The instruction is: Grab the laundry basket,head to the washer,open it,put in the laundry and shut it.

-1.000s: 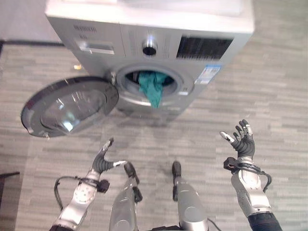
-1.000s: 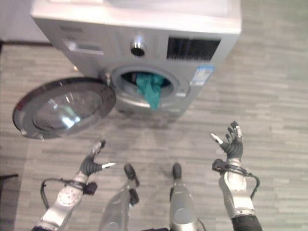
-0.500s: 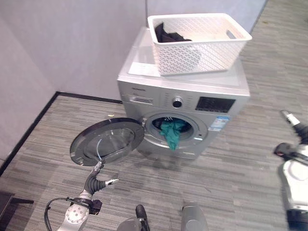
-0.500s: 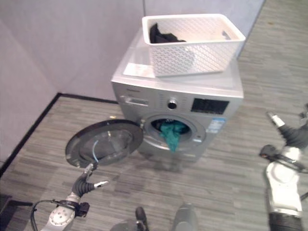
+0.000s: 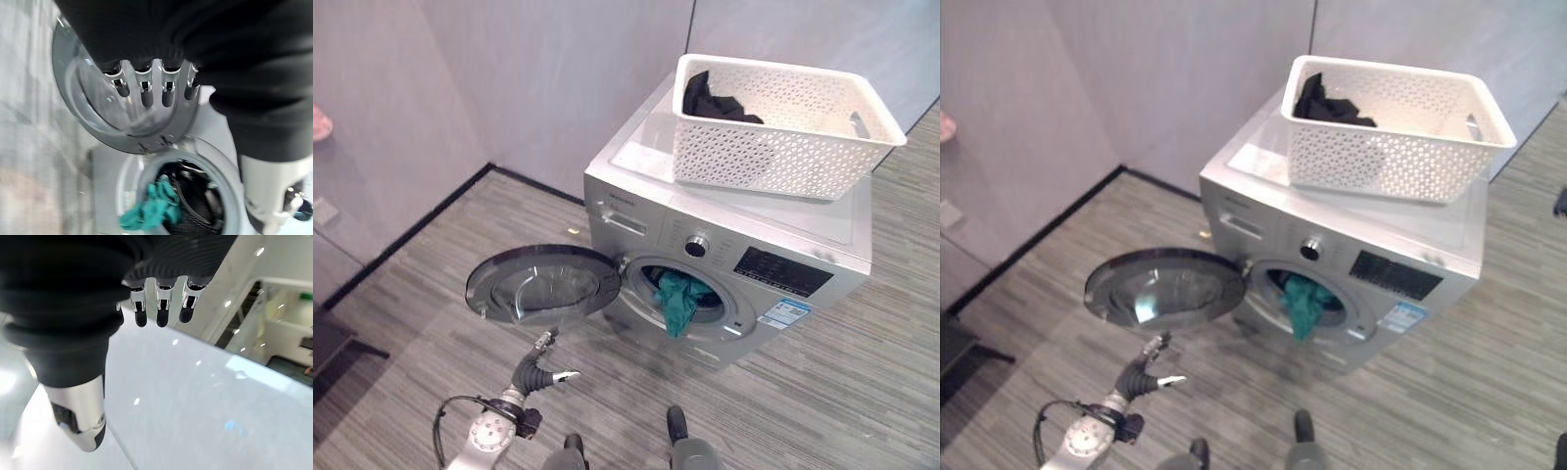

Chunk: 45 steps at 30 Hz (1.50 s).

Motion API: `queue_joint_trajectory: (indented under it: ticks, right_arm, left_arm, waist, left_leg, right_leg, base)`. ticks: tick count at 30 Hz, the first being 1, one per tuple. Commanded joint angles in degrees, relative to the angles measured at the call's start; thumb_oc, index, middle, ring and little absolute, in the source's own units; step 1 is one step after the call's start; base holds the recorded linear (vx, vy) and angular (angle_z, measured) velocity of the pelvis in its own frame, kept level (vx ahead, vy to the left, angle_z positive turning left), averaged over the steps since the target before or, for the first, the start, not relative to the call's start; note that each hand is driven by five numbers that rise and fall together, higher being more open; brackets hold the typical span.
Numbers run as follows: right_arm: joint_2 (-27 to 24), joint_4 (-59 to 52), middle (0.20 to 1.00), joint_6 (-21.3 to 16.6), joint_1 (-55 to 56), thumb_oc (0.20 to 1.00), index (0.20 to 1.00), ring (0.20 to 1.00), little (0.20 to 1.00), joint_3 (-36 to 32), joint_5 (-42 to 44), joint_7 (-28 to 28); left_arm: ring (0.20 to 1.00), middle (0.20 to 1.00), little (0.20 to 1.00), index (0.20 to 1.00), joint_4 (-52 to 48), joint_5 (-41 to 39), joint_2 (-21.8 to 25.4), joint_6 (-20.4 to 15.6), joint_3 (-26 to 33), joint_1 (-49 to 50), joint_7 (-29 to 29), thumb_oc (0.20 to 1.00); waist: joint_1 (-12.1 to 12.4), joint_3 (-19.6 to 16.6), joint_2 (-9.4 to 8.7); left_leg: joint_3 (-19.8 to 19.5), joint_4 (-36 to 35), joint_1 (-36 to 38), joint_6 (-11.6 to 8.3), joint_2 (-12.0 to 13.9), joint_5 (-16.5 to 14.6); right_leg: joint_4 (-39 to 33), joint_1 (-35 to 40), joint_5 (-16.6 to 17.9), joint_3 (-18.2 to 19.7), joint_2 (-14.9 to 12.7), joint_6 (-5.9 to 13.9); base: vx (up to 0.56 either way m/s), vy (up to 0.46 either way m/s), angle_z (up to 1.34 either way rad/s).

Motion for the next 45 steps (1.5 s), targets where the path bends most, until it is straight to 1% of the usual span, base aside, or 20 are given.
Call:
queue_joint_trajectory:
  ticks: [1,2,3,5,8,10,12,15,16,18,20,21,23,24,25,27,29,34,38,45]
  right_arm:
    - [-2.03,6.65,1.000,-1.22,-15.90,1.000,1.000,1.000,1.000,5.57,5.32,3.83]
    - [-2.61,7.45,1.000,-0.83,-18.74,1.000,1.000,1.000,1.000,8.43,5.98,4.93]
    - [-3.11,11.43,1.000,-0.45,-26.77,1.000,1.000,1.000,1.000,15.51,7.83,6.55]
    - [-3.06,12.44,1.000,-0.67,-29.36,1.000,1.000,1.000,1.000,17.91,8.14,6.68]
    - [0.58,24.18,1.000,0.63,-43.14,1.000,1.000,1.000,1.000,30.10,11.17,10.23]
    - [1.68,27.11,1.000,1.39,-44.82,1.000,1.000,1.000,1.000,31.91,11.20,11.33]
    - [2.53,34.31,1.000,3.87,-50.48,1.000,1.000,1.000,1.000,37.51,10.13,14.64]
    - [3.70,38.30,1.000,4.67,-52.95,1.000,1.000,1.000,1.000,39.97,9.58,15.67]
    - [4.81,42.31,1.000,6.00,-54.21,1.000,1.000,1.000,1.000,41.66,8.50,16.89]
    - [4.94,47.71,1.000,7.91,-56.64,1.000,1.000,1.000,1.000,43.88,6.60,19.12]
    - [4.84,53.03,1.000,9.60,-57.60,1.000,1.000,1.000,1.000,46.90,2.58,21.77]
    - [4.92,53.14,1.000,9.57,-57.77,1.000,1.000,1.000,1.000,47.10,2.59,21.84]
    - [4.12,55.37,1.000,9.98,-59.29,1.000,1.000,1.000,1.000,51.32,-1.19,24.61]
    - [4.14,55.44,1.000,9.97,-59.45,1.000,1.000,1.000,1.000,51.48,-1.19,24.65]
    - [3.83,55.03,1.000,9.75,-59.45,1.000,1.000,1.000,1.000,52.50,-2.48,25.91]
    - [3.60,54.46,1.000,9.74,-59.05,1.000,1.000,1.000,1.000,52.60,-2.70,26.01]
    - [3.11,50.83,1.000,9.77,-58.21,1.000,1.000,1.000,1.000,53.29,-2.65,27.01]
    - [3.64,49.31,1.000,9.64,-55.69,1.000,1.000,1.000,1.000,52.20,-2.48,27.59]
    - [7.26,52.71,1.000,10.26,-52.98,1.000,1.000,1.000,1.000,50.02,-5.62,28.70]
    - [7.39,51.31,1.000,10.69,-49.59,1.000,1.000,1.000,1.000,50.19,-10.16,30.33]
  left_arm:
    - [1.000,1.000,1.000,1.000,-3.09,-1.66,5.24,-3.12,2.30,-0.20,-0.84,1.000]
    - [1.000,1.000,1.000,1.000,-3.07,-2.12,5.81,-3.05,2.00,-0.38,-0.94,1.000]
    - [1.000,1.000,1.000,1.000,-2.12,-2.96,5.99,-3.02,1.35,-1.40,-0.80,1.000]
    - [1.000,1.000,1.000,1.000,-2.05,-3.01,5.36,-3.04,1.59,-1.43,-0.79,1.000]
    - [1.000,1.000,1.000,1.000,-3.25,-4.75,5.55,-3.42,0.17,-1.27,-1.60,1.000]
    - [1.000,1.000,1.000,1.000,-3.52,-4.94,5.75,-3.44,-0.10,-1.34,-1.85,1.000]
    - [1.000,1.000,1.000,1.000,-4.69,-4.72,7.89,-3.77,-0.39,-1.15,-3.00,1.000]
    - [1.000,1.000,1.000,1.000,-4.73,-4.88,7.82,-3.77,-0.19,-1.02,-3.38,1.000]
    - [1.000,1.000,1.000,1.000,-4.29,-5.26,8.32,-3.70,-0.19,-1.36,-3.18,1.000]
    - [1.000,1.000,1.000,1.000,-3.53,-5.36,8.31,-3.76,0.34,-1.31,-3.08,1.000]
    - [1.000,1.000,1.000,1.000,-3.23,-5.83,8.28,-3.13,1.10,-1.21,-3.37,1.000]
    - [1.000,1.000,1.000,1.000,-3.25,-5.85,8.20,-3.11,1.12,-1.16,-3.39,1.000]
    - [1.000,1.000,1.000,1.000,-3.06,-5.59,8.45,-2.97,1.46,-0.65,-4.90,1.000]
    - [1.000,1.000,1.000,1.000,-3.07,-5.59,8.38,-2.97,1.44,-0.66,-4.91,1.000]
    - [1.000,1.000,1.000,1.000,-2.54,-4.91,8.61,-2.78,1.53,-0.60,-5.34,1.000]
    - [1.000,1.000,1.000,1.000,-2.47,-4.82,8.53,-2.57,1.51,-0.41,-5.71,1.000]
    - [1.000,1.000,1.000,1.000,-1.26,-4.73,8.41,-2.09,1.79,-0.43,-6.09,1.000]
    - [1.000,1.000,1.000,1.000,-0.52,-4.44,8.19,-1.57,1.68,-0.19,-6.85,1.000]
    - [1.000,1.000,1.000,1.000,-0.58,-4.03,8.25,-0.93,1.71,1.04,-8.09,1.000]
    - [1.000,1.000,1.000,1.000,-0.05,-2.98,7.84,0.13,2.89,3.30,-8.86,1.000]
  waist:
    - [2.63,-2.04,-4.01]
    - [3.24,-2.43,-4.55]
    - [3.57,-2.95,-4.92]
    - [3.05,-2.91,-4.35]
    - [4.60,-3.82,-4.52]
    - [4.79,-3.76,-4.35]
    - [5.17,-1.85,-3.52]
    - [5.14,-1.56,-3.10]
    - [4.82,-0.69,-2.51]
    - [4.99,-0.91,-2.72]
    - [5.36,-1.86,-2.82]
    - [5.22,-1.99,-2.46]
    - [5.27,-3.35,-1.74]
    - [5.18,-3.36,-1.60]
    - [5.32,-3.71,-1.27]
    - [5.29,-4.01,-0.79]
    - [5.24,-4.18,-0.37]
    - [5.38,-4.73,0.11]
    - [6.81,-4.80,0.57]
    - [7.72,-4.24,0.08]
  left_leg:
    - [0.70,-2.34,9.64,3.25,-0.03,-8.07]
    - [0.88,-2.82,9.58,2.67,0.68,-7.34]
    - [0.76,-3.48,9.21,1.41,1.91,-5.33]
    - [0.65,-3.62,9.19,1.35,1.96,-5.22]
    - [-0.57,-5.36,9.27,0.97,2.24,-4.86]
    - [-1.17,-6.11,9.55,1.27,1.95,-4.95]
    - [-3.41,-6.24,9.20,1.93,1.17,-4.86]
    - [-3.81,-5.88,9.02,1.95,0.90,-5.21]
    - [-4.76,-5.57,8.94,1.87,1.04,-5.37]
    - [-5.07,-5.45,8.97,1.03,1.11,-4.97]
    - [-6.22,-5.70,9.14,-0.51,2.88,-1.85]
    - [-6.29,-5.90,9.39,-0.51,3.21,-2.19]
    - [-7.09,-6.14,8.61,-2.17,5.85,2.37]
    - [-7.20,-6.25,8.61,-2.23,5.95,2.44]
    - [-8.20,-6.12,7.70,-3.06,6.90,6.36]
    - [-8.32,-6.37,7.81,-3.32,7.61,6.91]
    - [-8.87,-6.56,7.47,-4.09,8.73,10.64]
    - [-8.66,-7.37,7.53,-4.46,9.97,12.51]
    - [-9.07,-7.78,7.25,-5.08,10.83,15.59]
    - [-9.64,-8.00,7.01,-5.44,11.64,16.82]
  right_leg:
    - [2.43,-6.74,3.24,1.55,-3.66,4.05]
    - [1.96,-6.42,2.88,0.73,-3.38,3.96]
    - [0.57,-5.72,2.48,-0.59,-2.67,3.55]
    - [0.57,-5.73,2.46,-0.72,-2.64,3.50]
    - [0.03,-4.40,1.59,-1.87,-2.61,3.51]
    - [0.44,-4.47,1.78,-1.86,-2.84,3.73]
    - [8.80,-7.13,-0.20,0.31,-3.01,3.62]
    - [9.05,-7.80,0.14,0.64,-3.49,3.65]
    - [8.57,-9.87,1.74,2.36,-3.64,3.80]
    - [7.78,-9.25,0.49,1.97,-3.70,3.29]
    - [7.26,-8.20,-1.25,-0.58,-3.09,2.03]
    - [7.24,-7.94,-1.71,-0.82,-2.85,2.07]
    - [5.44,-6.05,-3.11,-3.07,-1.36,1.03]
    - [5.34,-5.97,-3.08,-3.21,-1.29,0.98]
    - [4.34,-5.31,-3.59,-3.67,-0.28,0.13]
    - [3.90,-4.53,-4.31,-4.00,0.38,-0.11]
    - [3.63,-3.76,-5.50,-4.40,1.61,-0.86]
    - [2.99,-2.74,-6.75,-4.75,2.77,-1.83]
    - [1.25,-0.48,-7.53,-5.97,3.49,-2.42]
    - [0.72,0.26,-7.88,-6.50,4.10,-2.70]
  base:
    - [0.10,-0.171,-0.15]
    - [0.06,-0.122,-0.01]
    - [0.06,-0.119,0.03]
    - [0.04,-0.061,0.11]
    - [0.06,-0.029,0.18]
    - [0.01,0.030,0.21]
    - [-0.03,0.082,0.18]
    - [0.02,-0.002,0.33]
    - [0.12,-0.115,0.23]
    - [0.16,-0.121,0.17]
    - [0.17,-0.229,0.58]
    - [0.16,-0.241,0.66]
    - [0.16,-0.228,0.47]
    - [0.14,-0.303,0.27]
    - [0.08,-0.156,0.14]
    - [0.11,-0.140,0.24]
    - [0.10,-0.178,0.22]
    - [0.07,-0.120,0.09]
    - [0.08,-0.087,0.12]
    - [0.06,-0.020,0.07]
